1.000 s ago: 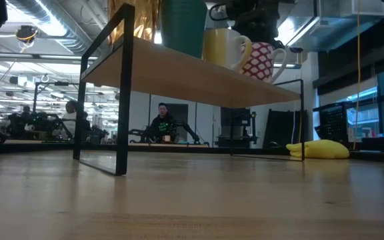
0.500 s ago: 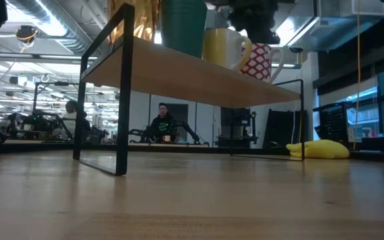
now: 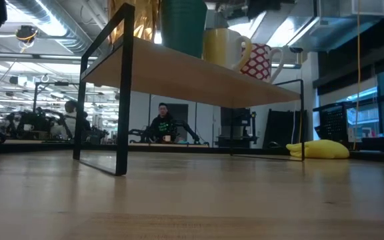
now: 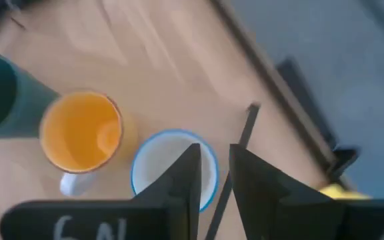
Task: Stack small to large cups/mugs on shelf
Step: Remove the yellow mug from the shelf
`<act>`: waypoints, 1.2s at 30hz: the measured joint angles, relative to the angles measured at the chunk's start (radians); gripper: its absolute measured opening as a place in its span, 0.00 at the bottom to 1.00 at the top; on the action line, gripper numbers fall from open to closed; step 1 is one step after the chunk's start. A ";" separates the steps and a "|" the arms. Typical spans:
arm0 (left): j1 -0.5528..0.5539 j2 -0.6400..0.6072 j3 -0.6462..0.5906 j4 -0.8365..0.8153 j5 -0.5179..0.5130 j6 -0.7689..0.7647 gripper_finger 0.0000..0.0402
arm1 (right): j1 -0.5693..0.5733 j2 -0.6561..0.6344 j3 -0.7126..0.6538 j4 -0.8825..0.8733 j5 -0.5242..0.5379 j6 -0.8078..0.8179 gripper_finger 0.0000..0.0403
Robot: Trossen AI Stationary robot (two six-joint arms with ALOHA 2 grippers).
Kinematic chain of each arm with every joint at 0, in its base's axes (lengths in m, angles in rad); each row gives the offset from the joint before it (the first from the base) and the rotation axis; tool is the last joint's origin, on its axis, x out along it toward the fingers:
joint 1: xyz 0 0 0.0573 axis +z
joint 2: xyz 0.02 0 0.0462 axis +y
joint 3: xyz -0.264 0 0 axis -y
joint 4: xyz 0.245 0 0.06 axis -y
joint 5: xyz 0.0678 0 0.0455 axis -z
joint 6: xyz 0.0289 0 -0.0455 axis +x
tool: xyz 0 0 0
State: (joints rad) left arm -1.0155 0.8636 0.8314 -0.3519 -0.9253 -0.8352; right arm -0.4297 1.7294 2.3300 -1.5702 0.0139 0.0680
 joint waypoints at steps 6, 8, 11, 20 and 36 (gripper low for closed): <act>0.042 0.000 0.000 0.001 0.026 0.000 0.00 | 0.052 -0.149 0.009 0.048 0.047 0.147 0.20; 0.063 0.000 0.000 0.005 0.052 -0.001 0.00 | 0.085 -0.203 0.008 0.073 -0.016 0.150 0.20; 0.105 0.000 0.000 0.026 0.079 0.000 0.00 | 0.178 -0.306 0.009 0.186 -0.089 0.137 0.20; 0.218 0.000 0.000 0.076 0.200 0.041 0.00 | 0.422 -0.568 -0.025 0.343 -0.100 0.155 0.20; 0.282 -0.004 0.000 0.394 0.317 0.270 0.00 | 0.480 -0.775 -0.953 1.015 -0.193 0.401 0.20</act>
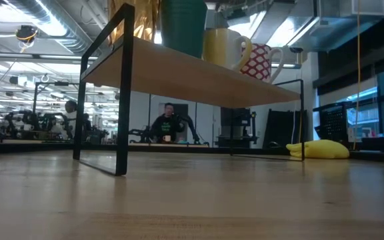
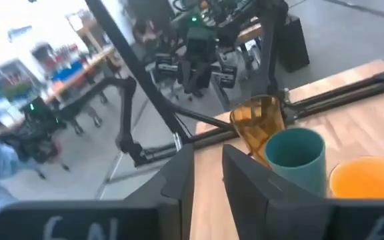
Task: Stack small to large cups/mugs on shelf
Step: Remove the yellow mug from the shelf
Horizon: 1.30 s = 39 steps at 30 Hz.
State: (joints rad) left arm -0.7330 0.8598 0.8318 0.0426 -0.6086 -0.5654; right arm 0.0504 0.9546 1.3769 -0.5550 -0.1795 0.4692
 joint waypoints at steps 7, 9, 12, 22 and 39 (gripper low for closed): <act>0.000 -0.004 0.000 0.000 0.000 0.000 0.00 | 0.030 -0.059 -0.334 0.368 -0.037 0.265 0.20; 0.000 -0.004 0.000 -0.004 0.000 0.000 0.00 | 0.029 -0.054 -0.388 0.465 -0.032 0.353 0.20; 0.000 -0.004 0.000 -0.004 0.000 0.000 0.00 | 0.028 -0.050 -0.446 0.569 -0.032 0.468 0.20; 0.000 -0.004 0.000 -0.005 -0.006 0.000 0.00 | 0.021 -0.051 -0.377 1.059 0.036 -0.093 0.20; 0.000 -0.023 0.000 -0.001 -0.199 -0.009 0.00 | -0.149 0.045 -0.329 0.640 0.253 -0.156 0.20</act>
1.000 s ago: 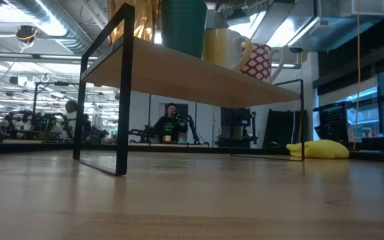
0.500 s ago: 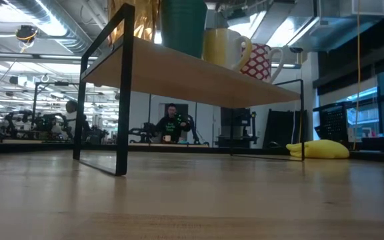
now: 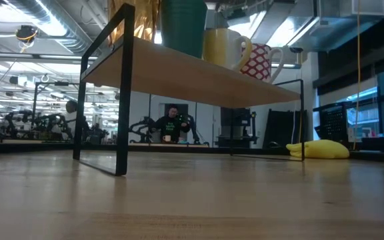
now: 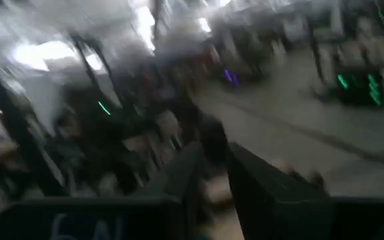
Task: Stack small to large cups/mugs on shelf
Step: Remove the yellow mug from the shelf
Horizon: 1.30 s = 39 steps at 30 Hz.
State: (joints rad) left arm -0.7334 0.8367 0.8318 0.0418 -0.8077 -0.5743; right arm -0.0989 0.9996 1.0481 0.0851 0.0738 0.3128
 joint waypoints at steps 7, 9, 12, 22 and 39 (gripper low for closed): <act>0.014 -0.007 0.000 0.032 -0.130 -0.108 0.00 | -0.078 0.020 -0.001 -0.234 -0.066 -0.111 0.20; 0.025 -0.006 0.000 0.045 -0.172 -0.139 0.00 | -0.082 0.021 -0.001 -0.276 -0.032 -0.191 0.20; 0.045 -0.007 0.000 0.054 -0.231 -0.175 0.00 | -0.081 0.020 -0.001 -0.323 0.013 -0.303 0.20; 0.122 -0.007 0.000 0.050 -0.262 -0.159 0.00 | -0.105 0.018 -0.001 -0.429 0.063 -0.424 0.20; 0.171 -0.007 0.000 0.104 -0.132 -0.122 0.00 | -0.161 -0.050 -0.001 -0.629 -0.003 -0.375 0.20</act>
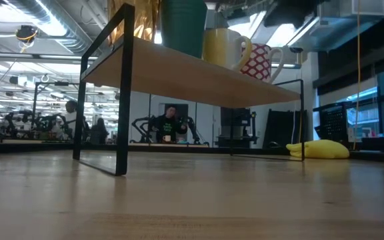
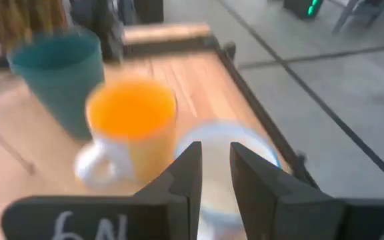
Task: Stack small to large cups/mugs on shelf
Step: Remove the yellow mug from the shelf
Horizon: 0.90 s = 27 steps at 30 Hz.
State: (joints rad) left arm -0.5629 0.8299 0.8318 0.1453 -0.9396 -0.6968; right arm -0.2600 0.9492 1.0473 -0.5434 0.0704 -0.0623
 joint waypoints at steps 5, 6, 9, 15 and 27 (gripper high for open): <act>0.000 0.000 0.000 0.006 0.000 0.000 0.00 | 0.001 -0.074 -0.001 -0.096 0.104 -0.069 0.20; 0.000 0.000 0.000 0.007 -0.001 0.001 0.00 | 0.000 -0.100 -0.001 -0.094 0.117 -0.078 0.20; 0.000 0.001 0.000 0.007 -0.011 0.018 0.00 | 0.000 -0.186 -0.001 -0.055 0.122 -0.102 0.20; 0.000 0.017 0.000 0.006 -0.012 0.037 0.00 | 0.000 -0.321 0.001 -0.001 0.121 -0.087 0.20; 0.000 0.035 0.000 0.006 0.047 0.044 0.00 | 0.000 -0.284 0.002 -0.211 0.012 0.194 0.20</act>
State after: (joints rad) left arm -0.5632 0.8646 0.8318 0.1513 -0.8930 -0.6527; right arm -0.2600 0.6649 1.0492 -0.7545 0.0822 0.1319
